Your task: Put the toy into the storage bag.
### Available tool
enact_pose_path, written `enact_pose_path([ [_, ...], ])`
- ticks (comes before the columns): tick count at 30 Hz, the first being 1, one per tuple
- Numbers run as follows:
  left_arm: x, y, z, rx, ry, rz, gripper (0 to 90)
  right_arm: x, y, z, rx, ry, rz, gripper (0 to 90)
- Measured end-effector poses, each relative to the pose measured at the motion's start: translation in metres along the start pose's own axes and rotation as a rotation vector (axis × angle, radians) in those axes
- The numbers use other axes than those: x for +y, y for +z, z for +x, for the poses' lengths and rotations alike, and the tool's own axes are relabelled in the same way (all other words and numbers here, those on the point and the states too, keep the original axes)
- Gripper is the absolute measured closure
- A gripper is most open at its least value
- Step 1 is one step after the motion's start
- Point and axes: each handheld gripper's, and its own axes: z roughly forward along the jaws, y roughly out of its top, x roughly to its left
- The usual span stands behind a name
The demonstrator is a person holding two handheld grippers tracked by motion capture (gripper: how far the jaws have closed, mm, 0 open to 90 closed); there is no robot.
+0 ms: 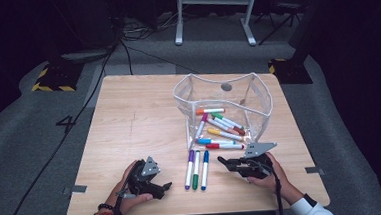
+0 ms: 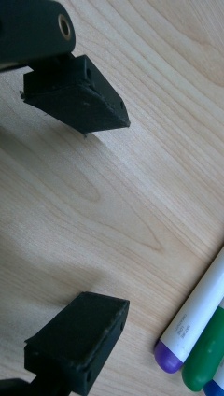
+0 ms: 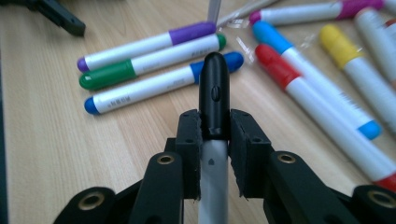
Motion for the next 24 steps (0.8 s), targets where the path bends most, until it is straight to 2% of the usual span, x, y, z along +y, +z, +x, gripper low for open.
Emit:
enact_pose_path([
  [5, 0.0, 0.0, 0.0, 0.0, 0.0, 0.0, 12.6, 0.011, -0.029, -0.003, -0.005, -0.013, -0.069, 75.0],
  [11, 0.0, 0.0, 0.0, 0.0, 0.0, 0.0, 12.5, 0.036, -0.067, -0.003, -0.021, -0.07, -0.126, 75.1],
  [15, 0.0, 0.0, 0.0, 0.0, 0.0, 0.0, 12.5, 0.063, -0.093, -0.002, -0.027, -0.126, -0.155, 75.1],
  [19, 0.0, 0.0, 0.0, -0.001, 0.0, 0.0, 12.5, 0.094, -0.114, -0.003, -0.063, -0.175, -0.172, 75.0],
  [24, 0.0, 0.0, 0.0, 0.0, 0.0, 0.0, 12.5, 0.129, -0.135, -0.017, -0.1, -0.183, -0.212, 75.0],
])
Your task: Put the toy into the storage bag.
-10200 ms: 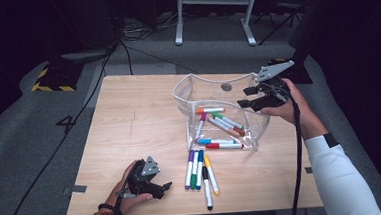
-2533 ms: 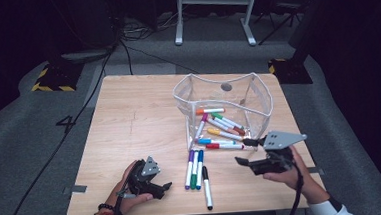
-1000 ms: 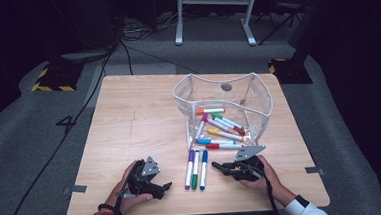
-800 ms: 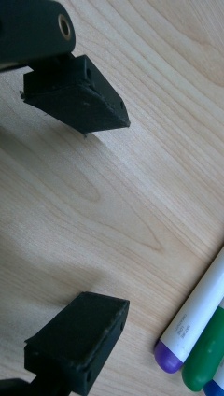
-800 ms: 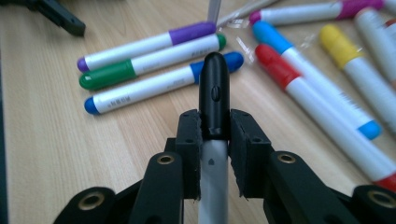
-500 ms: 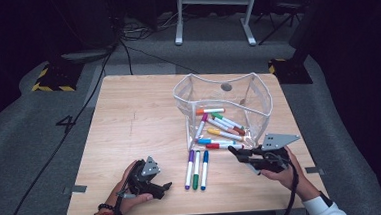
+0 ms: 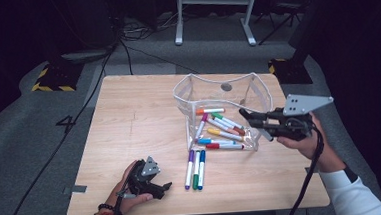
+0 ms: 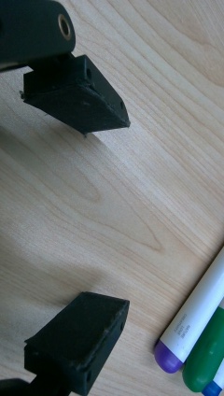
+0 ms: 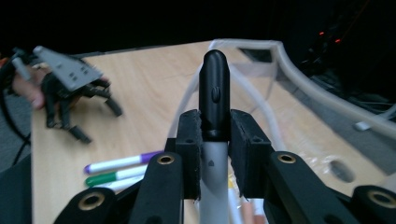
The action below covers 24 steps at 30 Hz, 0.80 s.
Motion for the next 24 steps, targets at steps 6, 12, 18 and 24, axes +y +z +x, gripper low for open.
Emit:
enact_pose_path([
  [6, 0.0, 0.0, 0.0, 0.0, 0.0, 0.0, 12.5, 0.031, -0.001, -0.023, -0.045, -0.004, -0.031, 75.0],
  [12, 0.0, 0.0, 0.0, 0.0, 0.0, 0.0, 12.6, 0.051, 0.014, -0.045, -0.059, -0.003, -0.004, 75.0],
  [18, 0.0, 0.0, 0.0, 0.0, 0.0, 0.0, 12.6, 0.052, 0.046, -0.067, -0.061, -0.011, 0.092, 75.0],
  [24, 0.0, 0.0, 0.0, 0.0, 0.0, 0.0, 12.6, 0.042, 0.073, -0.085, -0.043, -0.006, 0.182, 75.0],
])
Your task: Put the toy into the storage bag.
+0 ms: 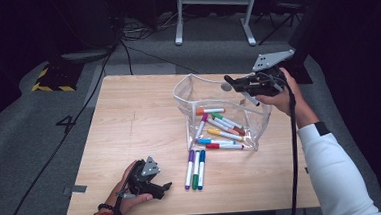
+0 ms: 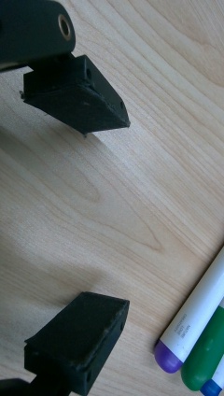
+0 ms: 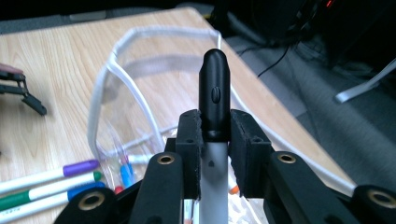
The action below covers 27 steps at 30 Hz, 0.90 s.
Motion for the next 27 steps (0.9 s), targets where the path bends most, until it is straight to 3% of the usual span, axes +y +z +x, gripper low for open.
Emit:
enact_pose_path([
  [3, 0.0, 0.0, 0.0, -0.002, 0.002, -0.001, 12.6, -0.006, 0.011, -0.006, 0.019, 0.011, 0.045, 75.0],
  [8, 0.0, 0.0, 0.0, -0.003, 0.003, -0.001, 12.6, -0.013, 0.028, -0.006, 0.059, -0.005, 0.173, 75.0],
  [16, 0.0, 0.0, 0.0, -0.002, 0.002, -0.001, 12.6, -0.024, 0.046, -0.001, 0.198, 0.02, 0.394, 74.9],
  [18, 0.0, 0.0, 0.0, -0.003, 0.002, -0.001, 12.6, -0.025, 0.048, 0.001, 0.22, 0.013, 0.418, 74.8],
  [23, 0.0, 0.0, 0.0, -0.003, 0.002, -0.001, 12.6, -0.024, 0.05, 0.007, 0.221, 0.007, 0.433, 71.6],
  [27, 0.0, 0.0, 0.0, -0.003, 0.002, -0.001, 12.6, -0.024, 0.05, 0.005, 0.164, 0.028, 0.426, 60.3],
])
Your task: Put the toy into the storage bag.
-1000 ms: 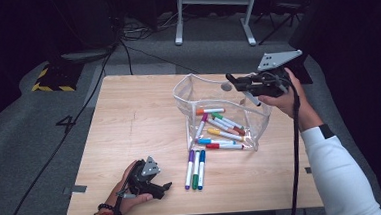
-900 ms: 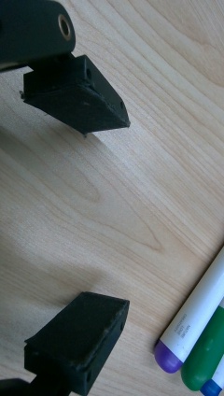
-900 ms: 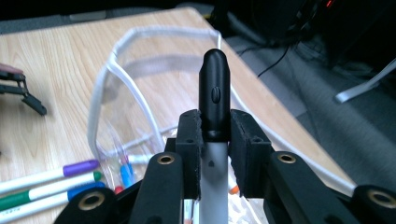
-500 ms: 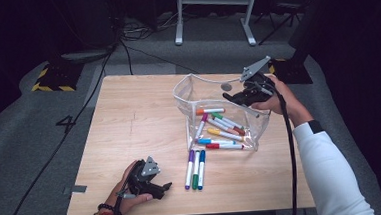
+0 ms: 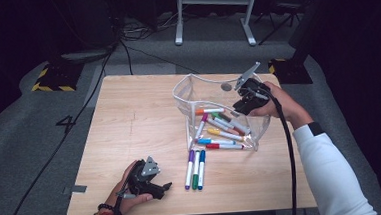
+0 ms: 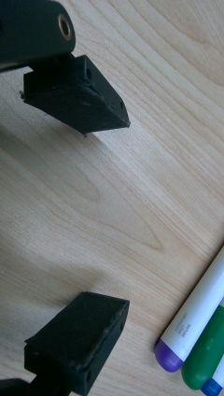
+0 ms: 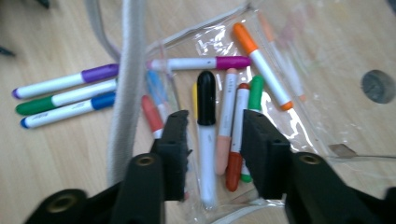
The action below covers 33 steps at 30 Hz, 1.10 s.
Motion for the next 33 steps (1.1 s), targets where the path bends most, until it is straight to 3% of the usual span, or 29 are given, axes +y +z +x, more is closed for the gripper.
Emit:
enact_pose_path([
  [3, 0.0, 0.0, 0.0, 0.0, 0.0, 0.0, 12.6, -0.002, -0.003, -0.001, -0.025, 0.011, -0.025, 57.4],
  [7, 0.0, 0.0, 0.0, 0.0, 0.0, 0.0, 12.6, -0.007, -0.013, 0.0, -0.066, 0.038, -0.101, 50.6],
  [10, 0.0, 0.0, 0.0, 0.0, 0.0, 0.0, 12.6, -0.012, -0.027, 0.004, -0.12, 0.047, -0.197, 45.4],
  [16, 0.0, 0.0, 0.0, 0.0, 0.0, 0.0, 12.6, -0.026, -0.06, 0.028, -0.198, 0.049, -0.402, 39.4],
  [20, 0.0, 0.0, 0.0, 0.001, 0.002, 0.0, 12.6, -0.042, -0.077, 0.051, -0.217, 0.066, -0.532, 37.4],
  [22, 0.0, 0.0, 0.0, 0.002, 0.002, 0.0, 12.6, -0.052, -0.082, 0.064, -0.239, 0.054, -0.569, 37.4],
  [27, 0.0, 0.0, 0.0, 0.0, 0.001, 0.0, 12.6, -0.076, -0.073, 0.095, -0.228, 0.032, -0.593, 36.2],
  [33, 0.0, 0.0, 0.0, 0.0, 0.0, 0.001, 12.5, -0.098, -0.029, 0.124, -0.188, 0.031, -0.589, 35.9],
])
